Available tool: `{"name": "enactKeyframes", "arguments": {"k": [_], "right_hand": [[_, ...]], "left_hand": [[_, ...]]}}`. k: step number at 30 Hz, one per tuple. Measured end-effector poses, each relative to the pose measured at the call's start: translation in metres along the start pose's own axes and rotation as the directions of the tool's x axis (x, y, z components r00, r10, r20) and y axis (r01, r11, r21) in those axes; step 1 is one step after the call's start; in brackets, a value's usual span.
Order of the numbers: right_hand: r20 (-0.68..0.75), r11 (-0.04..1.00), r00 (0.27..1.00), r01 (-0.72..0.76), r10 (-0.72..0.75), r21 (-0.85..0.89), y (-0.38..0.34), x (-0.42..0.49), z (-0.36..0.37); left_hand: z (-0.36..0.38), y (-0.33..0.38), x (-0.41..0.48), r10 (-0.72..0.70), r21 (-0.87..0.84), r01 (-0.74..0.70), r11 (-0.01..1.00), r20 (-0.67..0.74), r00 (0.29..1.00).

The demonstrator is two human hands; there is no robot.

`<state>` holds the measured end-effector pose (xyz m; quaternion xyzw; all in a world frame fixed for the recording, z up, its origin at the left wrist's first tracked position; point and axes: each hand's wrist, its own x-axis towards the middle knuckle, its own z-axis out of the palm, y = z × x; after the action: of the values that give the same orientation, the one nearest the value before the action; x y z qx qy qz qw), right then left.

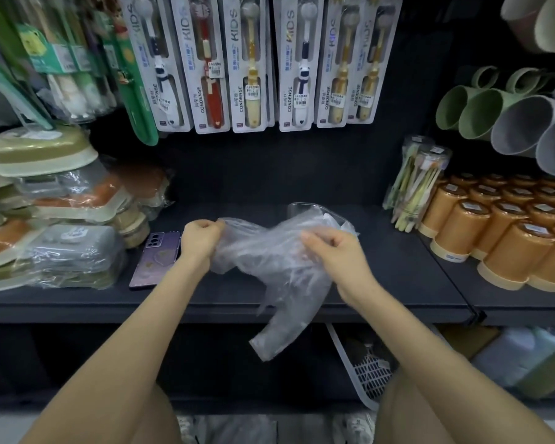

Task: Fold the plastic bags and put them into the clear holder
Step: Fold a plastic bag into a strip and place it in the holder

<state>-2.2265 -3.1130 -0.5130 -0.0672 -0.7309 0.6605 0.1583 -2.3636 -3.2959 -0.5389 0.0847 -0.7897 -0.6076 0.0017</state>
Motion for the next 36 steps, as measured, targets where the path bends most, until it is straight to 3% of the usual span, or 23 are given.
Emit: {"name": "enactKeyframes", "arguments": {"k": [2,5,8,11,13,15,19,28,32,36], "right_hand": [[-0.02,0.997,0.998,-0.061,0.062,0.055,-0.002,0.009,-0.013],[0.007,0.997,0.997,-0.08,0.079,0.0,-0.006,0.018,-0.025],[0.091,0.994,0.993,-0.073,0.08,-0.076,-0.017,0.023,-0.025],[0.221,0.991,0.975,-0.009,0.04,-0.136,-0.028,0.029,-0.014],[0.287,0.985,0.957,0.01,0.041,-0.172,-0.033,0.032,-0.007],[0.307,0.986,0.949,-0.021,0.071,-0.164,-0.032,0.039,-0.008],[0.334,0.989,0.932,-0.125,0.143,-0.077,-0.017,0.051,-0.023],[0.277,0.959,0.925,-0.212,0.258,-0.186,0.04,0.075,-0.009],[0.171,0.922,0.929,-0.275,0.328,-0.274,0.06,0.092,-0.006],[0.152,0.931,0.938,-0.27,0.312,-0.245,0.057,0.103,-0.006]], "left_hand": [[-0.011,0.0,0.001,-0.068,0.022,0.066,0.998,0.124,0.99],[-0.026,0.012,-0.009,-0.079,0.058,0.066,0.996,0.247,0.966],[-0.033,0.028,-0.025,0.191,-0.045,-0.186,0.982,0.225,0.955],[-0.022,0.051,-0.057,0.36,-0.1,-0.359,0.928,0.491,0.793],[-0.009,0.056,-0.071,0.378,-0.045,-0.424,0.905,0.543,0.75],[-0.002,0.054,-0.07,0.406,-0.034,-0.443,0.896,0.467,0.786],[-0.006,0.038,-0.05,0.348,-0.153,-0.313,0.937,0.358,0.866],[-0.001,0.017,-0.008,0.193,-0.172,-0.146,0.974,0.3,0.934],[-0.002,0.014,0.009,0.115,-0.176,-0.069,0.982,0.266,0.957],[0.001,0.012,0.018,0.078,-0.215,-0.021,0.976,0.264,0.961]]}}
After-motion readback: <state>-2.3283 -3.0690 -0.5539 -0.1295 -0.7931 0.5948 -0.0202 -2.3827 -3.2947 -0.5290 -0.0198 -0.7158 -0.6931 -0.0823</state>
